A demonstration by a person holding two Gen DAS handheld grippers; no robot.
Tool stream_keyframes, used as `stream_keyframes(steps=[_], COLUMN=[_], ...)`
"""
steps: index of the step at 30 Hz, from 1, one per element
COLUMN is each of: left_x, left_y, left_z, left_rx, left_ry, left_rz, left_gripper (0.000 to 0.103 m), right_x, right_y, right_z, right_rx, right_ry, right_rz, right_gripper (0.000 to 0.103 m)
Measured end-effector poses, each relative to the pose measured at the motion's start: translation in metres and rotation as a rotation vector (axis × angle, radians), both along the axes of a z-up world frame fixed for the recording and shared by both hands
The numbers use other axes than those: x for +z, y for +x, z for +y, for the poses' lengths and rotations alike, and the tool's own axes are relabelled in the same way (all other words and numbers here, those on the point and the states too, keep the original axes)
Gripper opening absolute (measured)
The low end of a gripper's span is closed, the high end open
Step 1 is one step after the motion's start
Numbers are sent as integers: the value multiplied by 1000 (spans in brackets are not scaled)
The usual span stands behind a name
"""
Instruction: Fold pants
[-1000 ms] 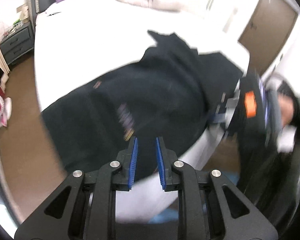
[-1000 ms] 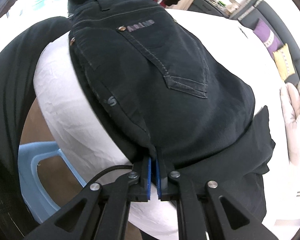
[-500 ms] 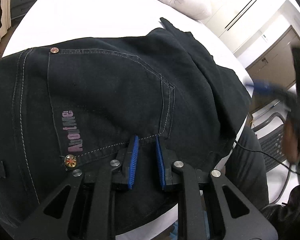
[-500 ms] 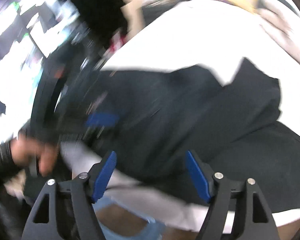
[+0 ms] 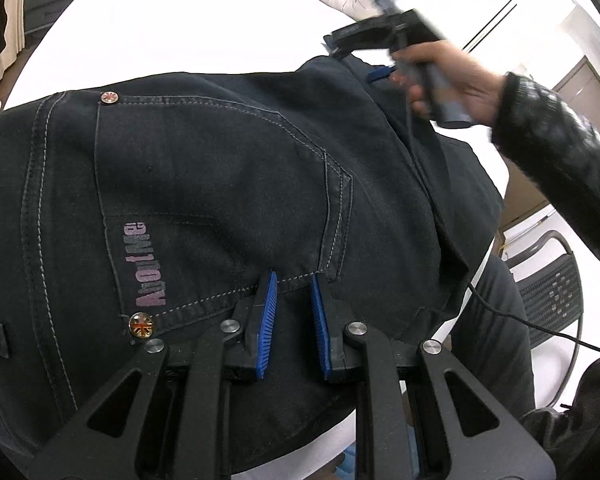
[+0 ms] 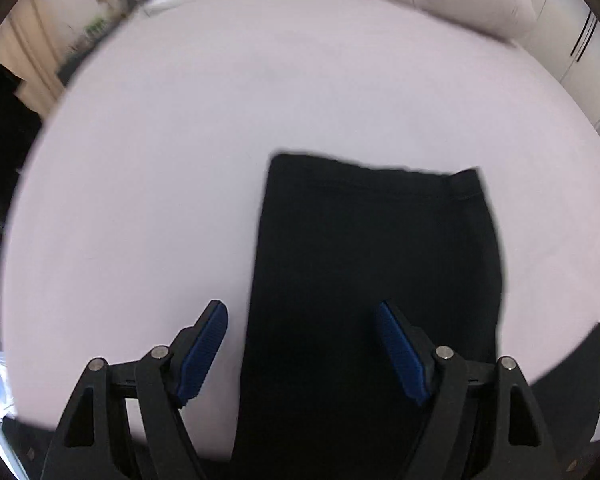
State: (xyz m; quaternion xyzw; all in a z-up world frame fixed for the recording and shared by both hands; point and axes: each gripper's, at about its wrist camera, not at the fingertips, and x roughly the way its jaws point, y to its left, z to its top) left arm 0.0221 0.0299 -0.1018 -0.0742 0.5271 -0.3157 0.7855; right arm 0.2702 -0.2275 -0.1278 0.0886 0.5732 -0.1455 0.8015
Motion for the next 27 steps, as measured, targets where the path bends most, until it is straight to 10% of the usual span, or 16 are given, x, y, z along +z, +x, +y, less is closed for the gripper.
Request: stream_keyframes(steps=[3, 8, 19, 27], left_x=[0, 0, 4, 9], left_y=[3, 4, 4, 11], left_z=[3, 6, 1, 0], left_rx=[1, 6, 21, 76], left_ry=[-13, -8, 14, 13], left_rz=[5, -1, 2, 36], left_gripper=[17, 17, 17, 18], right_x=[1, 13, 108, 0], right_y=[-1, -18, -264, -431], right_z=[-1, -17, -148, -235], right_rx=[-28, -43, -354, -803], right_ry=[9, 78, 377, 643], right_rz=[-77, -118, -661, -662], right_gripper=[76, 6, 5, 13])
